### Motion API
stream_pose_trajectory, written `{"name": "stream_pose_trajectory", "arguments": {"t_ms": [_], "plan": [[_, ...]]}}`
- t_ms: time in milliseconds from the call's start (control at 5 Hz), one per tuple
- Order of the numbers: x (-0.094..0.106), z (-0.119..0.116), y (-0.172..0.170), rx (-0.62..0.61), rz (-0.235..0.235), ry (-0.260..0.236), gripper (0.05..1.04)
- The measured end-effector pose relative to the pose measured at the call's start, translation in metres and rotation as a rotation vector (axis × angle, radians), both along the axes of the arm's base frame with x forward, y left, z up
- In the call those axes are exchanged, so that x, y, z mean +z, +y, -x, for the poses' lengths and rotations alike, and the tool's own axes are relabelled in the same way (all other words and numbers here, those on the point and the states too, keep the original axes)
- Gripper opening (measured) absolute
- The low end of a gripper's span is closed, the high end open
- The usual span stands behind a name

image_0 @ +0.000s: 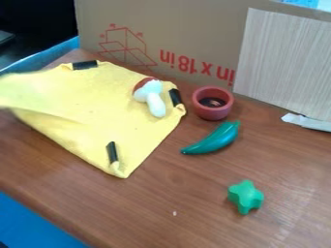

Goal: Unfold cloth from top right to bottom left

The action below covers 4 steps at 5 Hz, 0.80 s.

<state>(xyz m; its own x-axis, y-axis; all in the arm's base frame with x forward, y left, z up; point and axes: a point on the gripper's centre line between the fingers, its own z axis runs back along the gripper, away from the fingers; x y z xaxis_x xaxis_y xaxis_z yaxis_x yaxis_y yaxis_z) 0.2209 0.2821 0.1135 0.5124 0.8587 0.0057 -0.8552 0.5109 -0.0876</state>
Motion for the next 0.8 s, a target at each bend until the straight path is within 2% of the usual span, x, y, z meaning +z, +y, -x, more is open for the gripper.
{"name": "stream_pose_trajectory", "arguments": {"t_ms": [200,400,600,800], "plan": [[0.004,0.005,-0.002,-0.001,0.017,0.033,0.449],[0.010,0.001,-0.010,-0.028,0.074,0.018,0.786],[0.027,-0.004,-0.021,-0.078,0.151,-0.006,0.988],[0.066,-0.019,-0.050,-0.280,0.281,-0.070,1.001]]}}
